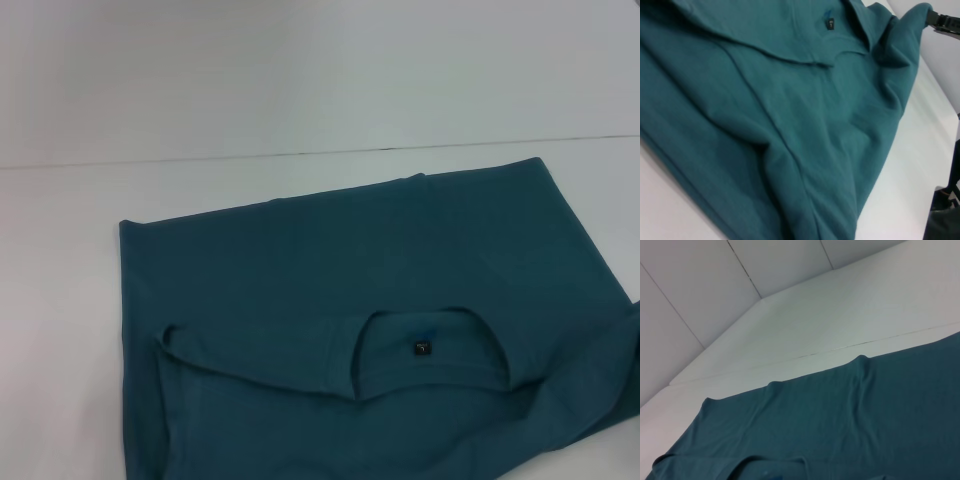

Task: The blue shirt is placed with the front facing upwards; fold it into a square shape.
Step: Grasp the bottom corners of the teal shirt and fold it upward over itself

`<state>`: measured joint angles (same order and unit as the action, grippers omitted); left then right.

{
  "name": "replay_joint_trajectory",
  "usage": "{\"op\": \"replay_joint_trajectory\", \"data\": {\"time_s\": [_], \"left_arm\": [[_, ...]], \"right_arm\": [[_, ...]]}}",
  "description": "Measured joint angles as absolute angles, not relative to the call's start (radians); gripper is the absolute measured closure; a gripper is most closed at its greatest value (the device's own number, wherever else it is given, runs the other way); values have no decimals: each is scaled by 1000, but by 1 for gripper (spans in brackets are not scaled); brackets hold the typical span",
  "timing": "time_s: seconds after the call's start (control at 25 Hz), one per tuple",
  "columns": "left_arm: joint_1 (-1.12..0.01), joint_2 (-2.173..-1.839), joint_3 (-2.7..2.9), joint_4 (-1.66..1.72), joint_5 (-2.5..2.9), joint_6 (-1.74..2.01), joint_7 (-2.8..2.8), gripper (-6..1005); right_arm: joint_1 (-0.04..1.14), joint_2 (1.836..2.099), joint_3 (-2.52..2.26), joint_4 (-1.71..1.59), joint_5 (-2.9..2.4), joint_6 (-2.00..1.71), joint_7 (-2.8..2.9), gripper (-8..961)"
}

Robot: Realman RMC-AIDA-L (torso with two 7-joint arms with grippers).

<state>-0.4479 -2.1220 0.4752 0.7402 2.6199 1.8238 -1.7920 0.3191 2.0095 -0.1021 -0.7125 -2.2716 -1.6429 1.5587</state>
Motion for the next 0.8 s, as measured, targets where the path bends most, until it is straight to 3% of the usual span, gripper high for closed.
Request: {"op": "replay_joint_trajectory", "data": {"time_s": [0.12,0.32,0.52,0.64,0.8], "left_arm": [[-449,-2122,475,738,2620,1807,-1798,238],[-455,-2119,474,738,2620,1776,-1799,384],[-458,-2115,471,738,2620,1753,-1800,576],[-458,-2116,480,738,2620,1753,-1800,819],[-457,-2115,483,738,2620,1764,-1795,883]], "right_arm": [[319,2009,-104,-713,-2272,-1643,1559,817],[319,2009,-105,-713,-2272,-1644,1561,816],[319,2009,-105,-713,-2272,-1645,1563,815],[319,2009,-107,-713,-2272,-1646,1563,814],[319,2009,-110,-713,-2272,-1645,1564,813]]}}
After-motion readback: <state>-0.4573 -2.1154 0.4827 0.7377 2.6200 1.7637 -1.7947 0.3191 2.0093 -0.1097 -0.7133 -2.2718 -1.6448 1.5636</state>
